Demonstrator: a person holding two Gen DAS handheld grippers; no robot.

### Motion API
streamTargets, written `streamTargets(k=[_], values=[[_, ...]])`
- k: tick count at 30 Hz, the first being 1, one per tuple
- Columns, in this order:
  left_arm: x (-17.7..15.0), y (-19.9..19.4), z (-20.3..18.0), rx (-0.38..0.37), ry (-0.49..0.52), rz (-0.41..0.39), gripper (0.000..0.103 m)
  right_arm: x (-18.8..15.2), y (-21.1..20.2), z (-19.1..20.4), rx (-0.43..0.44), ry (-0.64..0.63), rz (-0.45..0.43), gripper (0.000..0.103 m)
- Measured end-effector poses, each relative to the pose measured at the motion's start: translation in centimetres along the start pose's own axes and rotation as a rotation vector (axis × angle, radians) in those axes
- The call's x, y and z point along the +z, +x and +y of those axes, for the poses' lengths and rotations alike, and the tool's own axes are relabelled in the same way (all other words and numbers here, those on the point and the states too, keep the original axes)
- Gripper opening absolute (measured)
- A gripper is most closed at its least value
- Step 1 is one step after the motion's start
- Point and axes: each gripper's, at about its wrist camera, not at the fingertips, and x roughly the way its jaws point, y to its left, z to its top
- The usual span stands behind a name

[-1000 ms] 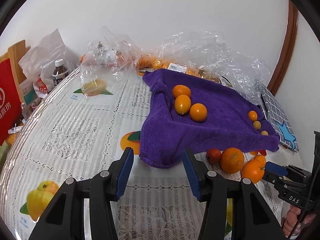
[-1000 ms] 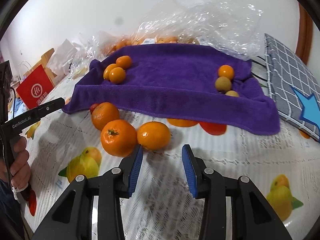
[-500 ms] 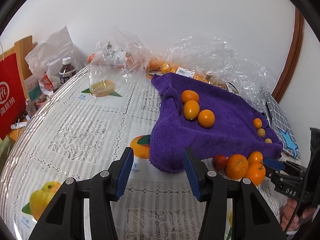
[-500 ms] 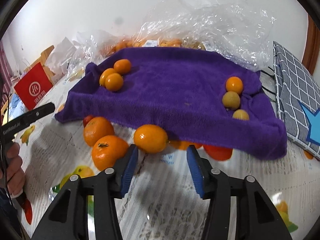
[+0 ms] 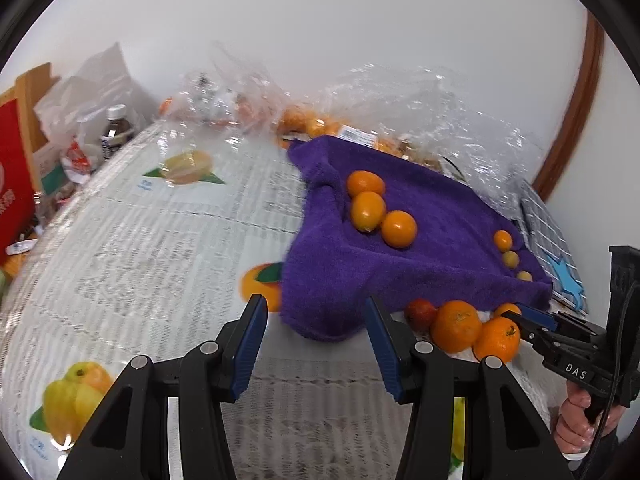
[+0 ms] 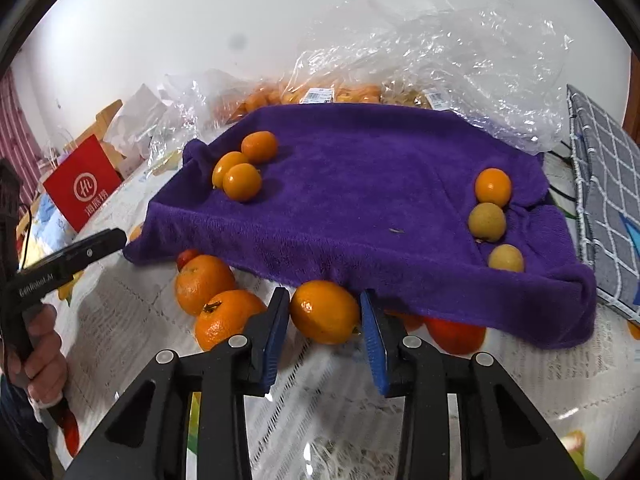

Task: Organize fruits
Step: 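Grasp a loose orange beside the towel with the right tool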

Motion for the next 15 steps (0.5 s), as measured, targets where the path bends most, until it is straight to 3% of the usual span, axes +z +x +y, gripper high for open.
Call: streamTargets(k=[7, 12, 15], values=[[-0.5, 0.1, -3.2, -0.112, 0.095, 0.023, 0.046, -2.8, -3.1, -2.1, -0.081, 0.022, -0.038, 0.036], [0.1, 1.5, -4.2, -0.142, 0.056, 0.063, 0.031, -4.5, -5.2, -4.3, -0.111, 0.066, -0.058, 0.036], [0.3, 2.6, -4.4, -0.118, 0.055, 0.087, 0.021, -4.9, -5.9, -5.5, -0.113, 0.102, -0.071, 0.036]])
